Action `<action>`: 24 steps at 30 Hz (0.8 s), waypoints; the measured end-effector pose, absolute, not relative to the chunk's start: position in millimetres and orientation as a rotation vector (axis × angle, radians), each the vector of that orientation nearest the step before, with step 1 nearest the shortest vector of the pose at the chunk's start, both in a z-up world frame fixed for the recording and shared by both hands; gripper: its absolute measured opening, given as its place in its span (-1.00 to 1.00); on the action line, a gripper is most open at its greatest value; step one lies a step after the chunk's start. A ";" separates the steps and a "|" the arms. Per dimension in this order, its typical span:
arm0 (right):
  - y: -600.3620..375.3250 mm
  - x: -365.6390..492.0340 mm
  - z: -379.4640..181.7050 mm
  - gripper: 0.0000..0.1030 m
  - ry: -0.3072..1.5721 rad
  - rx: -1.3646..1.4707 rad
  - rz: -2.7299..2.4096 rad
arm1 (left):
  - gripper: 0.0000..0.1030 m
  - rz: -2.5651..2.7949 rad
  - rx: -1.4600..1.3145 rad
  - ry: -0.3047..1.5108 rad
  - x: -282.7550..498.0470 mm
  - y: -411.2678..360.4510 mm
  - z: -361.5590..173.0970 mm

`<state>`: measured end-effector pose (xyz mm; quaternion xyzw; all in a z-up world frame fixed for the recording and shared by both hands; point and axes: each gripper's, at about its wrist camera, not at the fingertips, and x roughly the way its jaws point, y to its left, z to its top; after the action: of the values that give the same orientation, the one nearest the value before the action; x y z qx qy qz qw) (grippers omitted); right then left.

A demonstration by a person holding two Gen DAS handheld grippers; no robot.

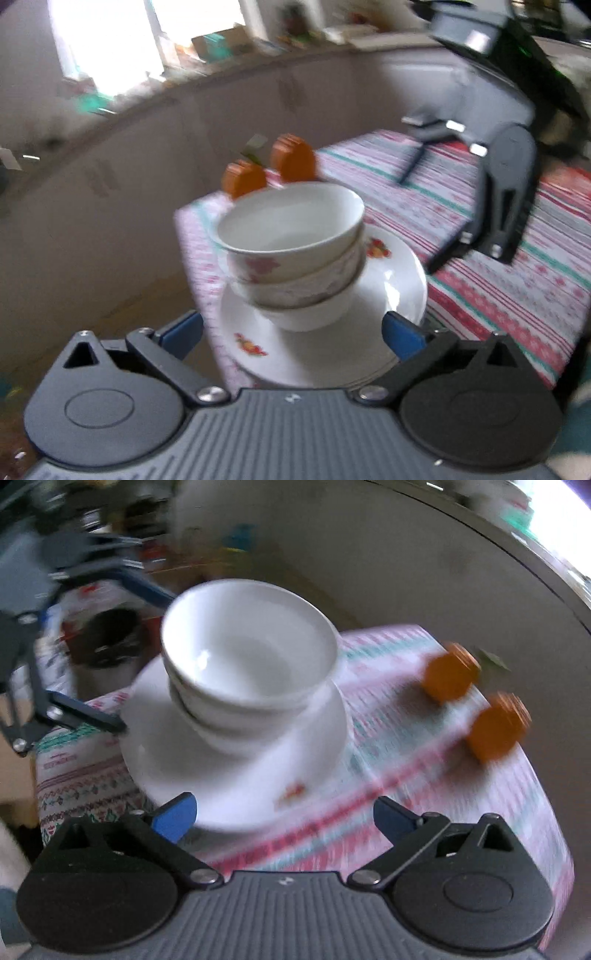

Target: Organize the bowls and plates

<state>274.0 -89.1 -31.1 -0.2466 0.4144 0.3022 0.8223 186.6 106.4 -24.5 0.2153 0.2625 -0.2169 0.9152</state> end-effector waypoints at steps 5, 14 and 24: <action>-122.1 238.6 -21.2 1.00 0.890 -0.246 0.379 | 0.99 -0.283 0.266 0.501 144.6 87.3 -12.8; -134.4 168.6 12.6 1.00 0.713 -0.014 0.090 | 0.99 0.068 0.015 0.586 122.8 75.9 18.9; -121.2 142.1 25.6 1.00 0.626 -0.043 0.057 | 0.99 0.097 0.025 0.542 102.0 62.9 34.5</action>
<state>142.1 -121.2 25.6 -0.0211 0.3080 0.0281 0.9507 102.0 62.9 34.5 0.0125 0.2676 0.0477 0.9623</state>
